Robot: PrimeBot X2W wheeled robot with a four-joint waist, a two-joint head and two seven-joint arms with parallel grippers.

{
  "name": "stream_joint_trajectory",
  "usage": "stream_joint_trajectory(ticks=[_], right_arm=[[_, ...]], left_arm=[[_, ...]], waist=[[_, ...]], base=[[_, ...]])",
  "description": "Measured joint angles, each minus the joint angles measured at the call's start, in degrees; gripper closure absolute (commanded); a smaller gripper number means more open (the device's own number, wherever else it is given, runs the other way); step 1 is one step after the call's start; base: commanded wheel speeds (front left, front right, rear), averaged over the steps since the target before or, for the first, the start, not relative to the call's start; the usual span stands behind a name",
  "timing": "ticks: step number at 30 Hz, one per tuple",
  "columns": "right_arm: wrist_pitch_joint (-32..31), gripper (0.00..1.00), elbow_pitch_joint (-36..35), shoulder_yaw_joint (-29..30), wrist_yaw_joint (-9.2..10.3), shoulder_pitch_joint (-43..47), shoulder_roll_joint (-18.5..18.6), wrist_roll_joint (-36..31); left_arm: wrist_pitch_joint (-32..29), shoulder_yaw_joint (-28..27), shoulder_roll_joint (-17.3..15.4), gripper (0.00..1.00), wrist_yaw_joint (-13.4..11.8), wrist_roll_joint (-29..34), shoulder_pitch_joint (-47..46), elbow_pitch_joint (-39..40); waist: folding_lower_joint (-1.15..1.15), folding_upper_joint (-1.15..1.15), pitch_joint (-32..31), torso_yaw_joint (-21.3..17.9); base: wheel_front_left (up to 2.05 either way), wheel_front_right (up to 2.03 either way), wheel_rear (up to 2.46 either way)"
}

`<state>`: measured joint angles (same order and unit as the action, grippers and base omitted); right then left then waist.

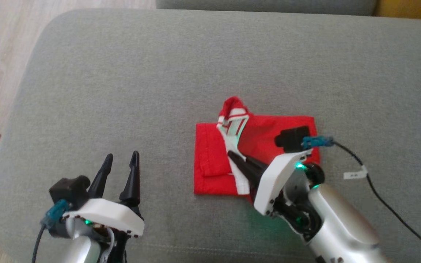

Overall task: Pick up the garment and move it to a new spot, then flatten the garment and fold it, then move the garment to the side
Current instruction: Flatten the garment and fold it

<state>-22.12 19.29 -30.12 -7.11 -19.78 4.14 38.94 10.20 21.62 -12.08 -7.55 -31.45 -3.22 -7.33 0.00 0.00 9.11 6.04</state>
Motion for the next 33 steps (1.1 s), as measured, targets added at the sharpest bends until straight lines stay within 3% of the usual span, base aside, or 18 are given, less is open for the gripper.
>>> stream_joint_trajectory(ticks=[1, 2, 3, 4, 5, 13, 19, 26, 33], right_arm=[[0.8, 1.00, 1.5, -1.1, 0.00, -0.5, 0.0, 0.8], [1.7, 0.93, 3.0, -2.1, 0.00, -0.9, 0.0, 1.6], [2.6, 0.70, 4.4, -3.0, 0.00, -1.3, 0.0, 2.3], [3.7, 0.16, 5.6, -3.8, 0.00, -1.7, 0.0, 3.1], [4.8, 0.00, 6.8, -4.5, 0.00, -2.2, 0.0, 4.1], [13.4, 0.00, 11.0, -10.3, 0.00, -7.1, 0.0, 11.2], [20.4, 0.00, 11.6, -10.8, 0.00, -8.3, 0.0, 12.8], [30.0, 0.00, 14.9, -4.7, 0.00, -9.6, 0.0, 4.5], [35.3, 0.00, 15.2, 7.9, 0.00, -7.7, 0.0, -7.7]], left_arm=[[0.0, 0.0, 0.0, 0.00, 0.0, 0.0, 0.0, -0.2], [0.0, 0.1, 0.0, 0.00, 0.0, 0.0, 0.0, -0.3], [0.1, 0.1, 0.1, 0.00, 0.0, 0.0, 0.0, -0.4], [0.1, 0.1, 0.1, 0.00, 0.0, 0.0, 0.0, -0.4], [0.1, 0.2, 0.1, 0.00, 0.0, 0.0, 0.0, -0.5], [0.1, 0.9, 0.1, 0.00, 0.1, 0.0, 0.0, -1.3], [0.1, 1.6, 0.1, 0.00, 0.1, 0.0, 0.0, -1.3], [0.5, 1.9, 0.1, 0.00, 0.1, 0.0, 0.0, -0.9], [1.7, 1.8, 0.2, 0.00, -0.1, 0.7, -1.5, -0.4]], waist=[[0.00, 0.00, -0.1, 0.3], [0.00, 0.00, -0.2, 0.6], [0.00, 0.00, -0.3, 0.8], [0.00, 0.00, -0.3, 1.0], [0.00, 0.00, -0.4, 1.1], [0.00, 0.00, -1.2, 1.0], [0.00, 0.00, -1.7, -0.3], [0.00, 0.00, -2.4, -1.8], [0.00, 0.00, -3.4, -3.1]], base=[[0.00, 0.00, 0.00], [0.00, 0.00, 0.00], [0.00, 0.00, 0.00], [0.00, 0.00, 0.00], [0.00, 0.00, 0.00], [0.00, 0.00, 0.00], [0.00, 0.00, 0.00], [0.00, 0.00, 0.00], [0.00, 0.00, 0.00]])
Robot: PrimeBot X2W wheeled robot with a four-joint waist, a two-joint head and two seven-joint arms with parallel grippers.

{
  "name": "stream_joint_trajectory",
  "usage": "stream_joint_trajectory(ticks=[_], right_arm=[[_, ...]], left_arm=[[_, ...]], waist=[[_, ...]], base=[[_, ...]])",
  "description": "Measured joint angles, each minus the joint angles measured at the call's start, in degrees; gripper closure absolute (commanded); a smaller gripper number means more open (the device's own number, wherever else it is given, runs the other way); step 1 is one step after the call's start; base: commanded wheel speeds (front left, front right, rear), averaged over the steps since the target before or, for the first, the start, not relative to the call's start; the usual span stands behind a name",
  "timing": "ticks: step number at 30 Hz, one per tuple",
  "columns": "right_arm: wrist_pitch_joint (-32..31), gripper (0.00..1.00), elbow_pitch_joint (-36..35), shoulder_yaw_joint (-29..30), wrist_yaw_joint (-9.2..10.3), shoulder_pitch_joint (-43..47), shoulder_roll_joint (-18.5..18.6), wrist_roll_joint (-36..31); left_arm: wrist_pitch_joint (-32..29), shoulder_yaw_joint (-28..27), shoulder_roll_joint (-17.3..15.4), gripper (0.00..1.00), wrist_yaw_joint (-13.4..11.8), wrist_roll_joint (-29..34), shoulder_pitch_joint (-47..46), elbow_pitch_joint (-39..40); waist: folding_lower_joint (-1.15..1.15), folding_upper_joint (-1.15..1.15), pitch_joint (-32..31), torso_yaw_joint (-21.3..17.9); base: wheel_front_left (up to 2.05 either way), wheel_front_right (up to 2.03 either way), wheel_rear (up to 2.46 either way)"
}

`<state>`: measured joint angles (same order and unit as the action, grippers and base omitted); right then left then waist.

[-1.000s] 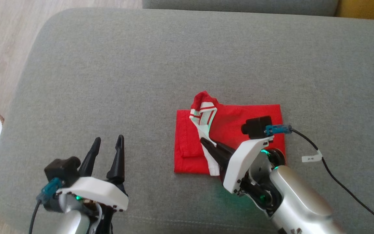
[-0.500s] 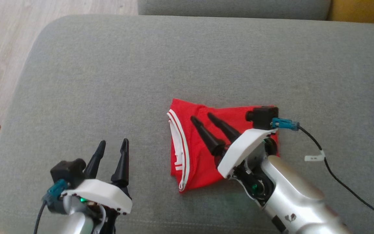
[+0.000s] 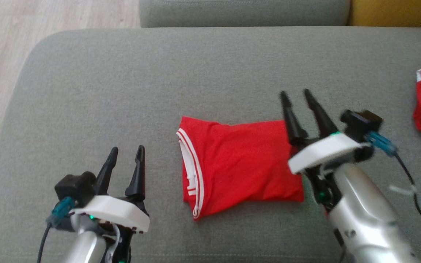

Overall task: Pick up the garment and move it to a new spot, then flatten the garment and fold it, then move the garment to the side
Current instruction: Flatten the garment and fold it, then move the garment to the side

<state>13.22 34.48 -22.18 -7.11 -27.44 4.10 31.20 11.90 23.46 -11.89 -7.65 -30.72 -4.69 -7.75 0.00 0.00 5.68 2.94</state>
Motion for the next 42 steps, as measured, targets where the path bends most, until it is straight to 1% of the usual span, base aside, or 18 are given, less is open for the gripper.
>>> stream_joint_trajectory(ticks=[4, 8, 10, 12, 16, 21, 27, 42], right_arm=[[0.8, 0.00, -3.3, 7.7, 0.00, 5.2, 0.0, -6.3], [1.0, 0.00, -8.6, 14.9, 0.00, 11.6, -0.3, -12.0], [1.1, 0.00, -11.7, 17.6, 0.00, 14.7, -0.5, -13.4], [1.1, 0.00, -13.8, 18.9, 0.00, 17.4, -0.5, -13.6], [1.1, 0.00, -16.5, 19.7, 0.00, 21.2, -1.1, -15.6], [1.1, 0.00, -18.9, 19.8, 0.00, 23.1, -1.3, -15.8], [1.1, 0.00, -19.1, 20.0, 0.00, 24.8, -1.4, -16.4], [0.3, 0.00, -19.1, 20.6, 0.00, 24.8, -1.4, -16.7]], left_arm=[[1.0, -0.1, 0.2, 0.00, -0.4, 0.4, -0.2, 0.0], [1.7, -0.1, 0.8, 0.00, -0.6, 0.8, 0.0, -0.1], [1.8, -0.2, 1.0, 0.00, -0.9, 1.4, 0.1, -0.1], [1.9, -0.3, 1.1, 0.00, -0.9, 1.5, 0.6, -0.1], [2.3, -0.5, 1.1, 0.00, -0.9, 2.5, 2.7, -0.7], [2.3, -1.0, 1.1, 0.00, -0.9, 3.4, 3.7, -1.4], [2.3, -1.8, 1.5, 0.00, -0.8, 3.9, 3.8, -1.8], [2.3, -3.2, 2.5, 0.00, 0.2, 4.9, 4.3, -1.9]], waist=[[0.00, 0.00, -0.8, -0.6], [0.00, 0.00, -1.9, -0.9], [0.00, 0.00, -2.4, -0.9], [0.00, 0.00, -2.8, -1.0], [0.00, 0.00, -3.6, -1.1], [0.00, 0.00, -4.5, -1.2], [0.00, 0.00, -4.8, -1.1], [0.00, 0.00, -4.3, -1.1]], base=[[0.00, 0.00, 0.00], [0.00, 0.00, 0.00], [0.00, 0.00, 0.00], [0.00, 0.00, 0.00], [0.00, 0.00, 0.00], [0.00, 0.00, 0.00], [0.00, 0.00, 0.00], [0.00, 0.00, 0.00]])
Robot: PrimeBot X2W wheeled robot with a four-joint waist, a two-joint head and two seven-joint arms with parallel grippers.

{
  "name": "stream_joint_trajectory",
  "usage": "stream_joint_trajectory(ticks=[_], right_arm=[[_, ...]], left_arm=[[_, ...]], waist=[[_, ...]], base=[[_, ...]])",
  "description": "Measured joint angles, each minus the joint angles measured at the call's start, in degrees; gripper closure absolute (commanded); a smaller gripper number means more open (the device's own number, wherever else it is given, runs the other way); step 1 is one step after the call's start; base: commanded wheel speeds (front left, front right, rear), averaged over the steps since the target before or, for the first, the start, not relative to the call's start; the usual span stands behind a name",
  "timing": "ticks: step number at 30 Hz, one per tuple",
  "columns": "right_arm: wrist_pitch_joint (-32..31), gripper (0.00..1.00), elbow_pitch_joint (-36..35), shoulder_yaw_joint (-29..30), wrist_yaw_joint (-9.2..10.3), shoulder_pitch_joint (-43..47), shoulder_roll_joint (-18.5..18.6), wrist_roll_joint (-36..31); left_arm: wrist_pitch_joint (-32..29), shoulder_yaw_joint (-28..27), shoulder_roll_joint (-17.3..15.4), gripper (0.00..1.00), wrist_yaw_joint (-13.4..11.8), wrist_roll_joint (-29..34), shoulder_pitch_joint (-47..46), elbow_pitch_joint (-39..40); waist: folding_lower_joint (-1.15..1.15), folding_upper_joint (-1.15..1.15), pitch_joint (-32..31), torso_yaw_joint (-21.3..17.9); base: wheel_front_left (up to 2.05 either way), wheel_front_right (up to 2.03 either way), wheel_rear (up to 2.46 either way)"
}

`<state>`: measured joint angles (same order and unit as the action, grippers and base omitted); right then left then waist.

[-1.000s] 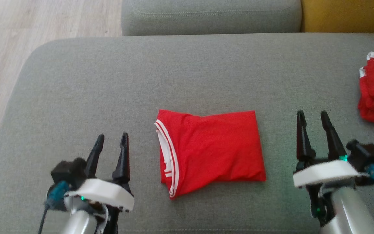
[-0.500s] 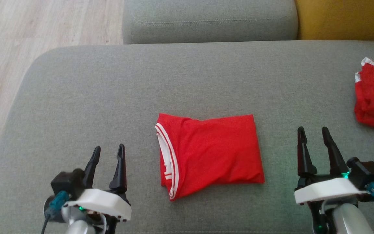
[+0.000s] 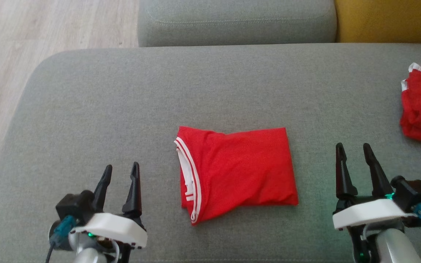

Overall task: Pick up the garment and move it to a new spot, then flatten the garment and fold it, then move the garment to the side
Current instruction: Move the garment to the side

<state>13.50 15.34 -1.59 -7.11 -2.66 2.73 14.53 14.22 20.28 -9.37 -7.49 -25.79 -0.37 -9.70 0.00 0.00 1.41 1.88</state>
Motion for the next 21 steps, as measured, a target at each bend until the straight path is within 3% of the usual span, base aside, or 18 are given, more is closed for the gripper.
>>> stream_joint_trajectory(ticks=[6, 13, 21], right_arm=[[-5.1, 0.00, 1.4, 0.4, 0.00, -0.2, 0.0, 1.5], [-20.7, 0.00, 2.8, -1.5, 0.00, -4.2, 0.0, 2.4], [-33.8, 0.00, 3.3, -2.4, 0.00, -9.6, 0.1, 2.7]], left_arm=[[0.0, -0.6, 0.4, 0.00, 0.3, 0.5, 0.0, -0.2], [0.0, -0.8, 1.4, 0.00, 1.0, 0.7, -0.4, -0.7], [0.0, -2.0, 3.7, 0.00, 2.1, 1.5, -2.6, -1.4]], waist=[[0.00, 0.00, 0.8, 0.2], [0.00, 0.00, 3.0, 1.5], [-0.01, 0.00, 6.5, 4.2]], base=[[0.00, 0.00, 0.00], [0.00, 0.00, 0.00], [0.00, 0.00, 0.00]])
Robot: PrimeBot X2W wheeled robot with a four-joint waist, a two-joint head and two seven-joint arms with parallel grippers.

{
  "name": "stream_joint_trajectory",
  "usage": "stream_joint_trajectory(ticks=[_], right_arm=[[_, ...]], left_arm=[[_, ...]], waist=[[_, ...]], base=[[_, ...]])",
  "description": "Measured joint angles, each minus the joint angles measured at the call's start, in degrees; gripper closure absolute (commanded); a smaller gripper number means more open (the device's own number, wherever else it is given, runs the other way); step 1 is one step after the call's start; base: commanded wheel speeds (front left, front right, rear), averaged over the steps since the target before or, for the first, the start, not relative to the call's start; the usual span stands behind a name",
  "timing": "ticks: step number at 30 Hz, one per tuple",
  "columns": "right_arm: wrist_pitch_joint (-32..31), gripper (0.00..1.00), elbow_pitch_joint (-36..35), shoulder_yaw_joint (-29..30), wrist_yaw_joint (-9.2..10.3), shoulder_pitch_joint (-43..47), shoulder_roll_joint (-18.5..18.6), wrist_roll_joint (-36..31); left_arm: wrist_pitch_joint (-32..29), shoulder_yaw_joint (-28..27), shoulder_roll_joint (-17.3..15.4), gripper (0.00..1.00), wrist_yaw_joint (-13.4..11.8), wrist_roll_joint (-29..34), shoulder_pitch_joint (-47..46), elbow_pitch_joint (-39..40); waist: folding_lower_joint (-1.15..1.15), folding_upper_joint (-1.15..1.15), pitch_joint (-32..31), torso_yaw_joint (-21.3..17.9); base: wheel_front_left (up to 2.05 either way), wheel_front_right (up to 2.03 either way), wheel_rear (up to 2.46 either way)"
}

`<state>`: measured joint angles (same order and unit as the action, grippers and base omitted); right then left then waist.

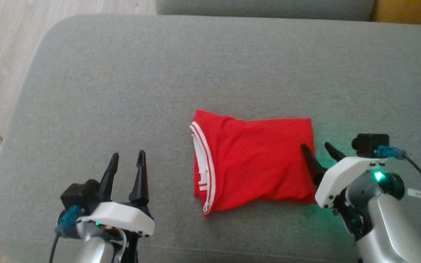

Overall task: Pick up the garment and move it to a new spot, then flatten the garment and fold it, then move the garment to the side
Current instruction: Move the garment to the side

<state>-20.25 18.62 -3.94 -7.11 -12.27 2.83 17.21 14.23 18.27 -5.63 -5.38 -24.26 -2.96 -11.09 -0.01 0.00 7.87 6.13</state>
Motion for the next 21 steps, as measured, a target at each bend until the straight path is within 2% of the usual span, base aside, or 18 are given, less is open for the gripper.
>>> stream_joint_trajectory(ticks=[5, 11, 12, 15, 21], right_arm=[[-4.5, 0.00, 1.6, -0.9, 0.00, 0.0, 1.4, 1.6], [-6.5, 0.01, 2.4, -1.1, 0.00, -0.2, 1.6, 4.3], [-6.9, 0.42, 2.4, -1.1, 0.00, -0.3, 1.6, 5.0], [-7.6, 1.00, 3.1, -1.2, 0.00, -0.5, 1.6, 6.6], [-4.3, 1.00, 4.3, -1.4, 0.00, -1.4, 1.5, 6.6]], left_arm=[[0.0, -0.8, 0.7, 0.00, 0.9, 0.7, -0.1, -0.4], [0.0, -2.0, 1.3, 0.00, 1.4, 2.0, -0.1, -0.6], [0.0, -2.3, 1.4, 0.00, 1.6, 2.0, -0.1, -0.6], [0.0, -2.4, 1.6, 0.00, 1.9, 2.6, -0.1, -1.0], [0.0, -2.7, 1.9, 0.00, 2.5, 3.7, -0.1, -1.5]], waist=[[0.00, 0.00, 1.4, 1.9], [0.00, 0.00, 2.0, 2.7], [0.00, 0.00, 2.0, 2.6], [0.00, 0.00, 1.9, 2.2], [0.00, 0.00, 1.7, 0.4]], base=[[0.00, 0.00, 0.00], [0.00, 0.00, 0.00], [0.00, 0.00, 0.00], [0.00, 0.00, 0.00], [0.00, 0.00, 0.00]])
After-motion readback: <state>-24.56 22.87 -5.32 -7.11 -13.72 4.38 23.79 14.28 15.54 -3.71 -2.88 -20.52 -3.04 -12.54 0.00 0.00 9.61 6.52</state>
